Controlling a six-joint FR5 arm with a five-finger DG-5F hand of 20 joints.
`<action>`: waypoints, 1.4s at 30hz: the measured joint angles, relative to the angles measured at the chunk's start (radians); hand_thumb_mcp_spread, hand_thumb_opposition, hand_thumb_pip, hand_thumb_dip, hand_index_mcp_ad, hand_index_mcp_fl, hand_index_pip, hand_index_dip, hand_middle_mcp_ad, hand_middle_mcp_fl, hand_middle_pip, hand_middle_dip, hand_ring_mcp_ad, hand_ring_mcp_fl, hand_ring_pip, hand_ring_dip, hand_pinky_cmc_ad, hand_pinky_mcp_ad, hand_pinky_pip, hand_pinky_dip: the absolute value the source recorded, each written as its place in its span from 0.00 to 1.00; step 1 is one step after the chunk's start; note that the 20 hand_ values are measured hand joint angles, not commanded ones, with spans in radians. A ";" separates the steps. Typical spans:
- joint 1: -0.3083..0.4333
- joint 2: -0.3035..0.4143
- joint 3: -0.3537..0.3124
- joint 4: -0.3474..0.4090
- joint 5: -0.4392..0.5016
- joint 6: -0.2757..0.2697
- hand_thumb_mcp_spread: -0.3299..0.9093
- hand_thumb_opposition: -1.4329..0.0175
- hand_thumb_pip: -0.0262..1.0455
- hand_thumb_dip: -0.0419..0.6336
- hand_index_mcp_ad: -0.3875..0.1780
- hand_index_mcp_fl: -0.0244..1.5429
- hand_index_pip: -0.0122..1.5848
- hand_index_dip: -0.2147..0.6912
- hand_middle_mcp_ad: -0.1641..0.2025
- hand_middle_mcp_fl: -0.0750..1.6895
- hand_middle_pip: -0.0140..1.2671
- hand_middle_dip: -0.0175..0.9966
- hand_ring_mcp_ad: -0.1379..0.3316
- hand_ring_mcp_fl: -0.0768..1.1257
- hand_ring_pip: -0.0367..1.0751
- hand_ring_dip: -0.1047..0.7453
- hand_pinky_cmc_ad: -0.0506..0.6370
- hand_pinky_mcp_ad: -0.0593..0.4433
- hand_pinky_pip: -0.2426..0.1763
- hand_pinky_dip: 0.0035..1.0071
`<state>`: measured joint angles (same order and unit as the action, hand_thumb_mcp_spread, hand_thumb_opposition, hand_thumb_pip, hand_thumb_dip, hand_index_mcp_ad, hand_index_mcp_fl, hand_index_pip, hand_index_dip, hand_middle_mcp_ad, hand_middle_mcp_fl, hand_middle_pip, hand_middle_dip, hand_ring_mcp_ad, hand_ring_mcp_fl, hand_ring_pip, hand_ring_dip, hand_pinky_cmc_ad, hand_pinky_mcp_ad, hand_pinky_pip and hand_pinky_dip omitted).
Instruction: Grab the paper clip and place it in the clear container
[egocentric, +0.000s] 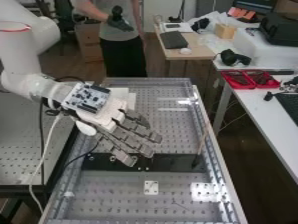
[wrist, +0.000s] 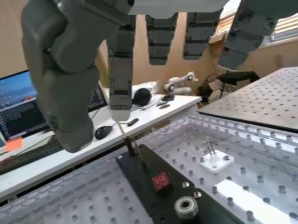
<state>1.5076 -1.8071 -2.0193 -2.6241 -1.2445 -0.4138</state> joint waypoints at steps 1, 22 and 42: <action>0.000 -0.010 0.006 0.002 0.006 0.002 0.67 0.46 0.44 0.39 0.40 0.27 0.51 0.52 0.54 0.04 0.12 0.12 0.56 0.06 0.11 0.14 0.57 0.61 0.40 0.18; -0.230 -0.158 0.182 -0.002 -0.297 -0.153 0.67 0.41 0.51 0.46 0.37 0.19 0.77 0.50 0.55 0.07 0.12 0.15 0.57 0.06 0.12 0.16 0.56 0.58 0.40 0.18; -0.394 -0.300 0.321 0.051 -0.660 -0.281 0.67 0.41 0.51 0.46 0.32 0.22 0.79 0.46 0.54 0.11 0.12 0.17 0.56 0.08 0.13 0.18 0.53 0.55 0.44 0.18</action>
<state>1.1133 -2.1067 -1.6984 -2.5733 -1.9050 -0.6944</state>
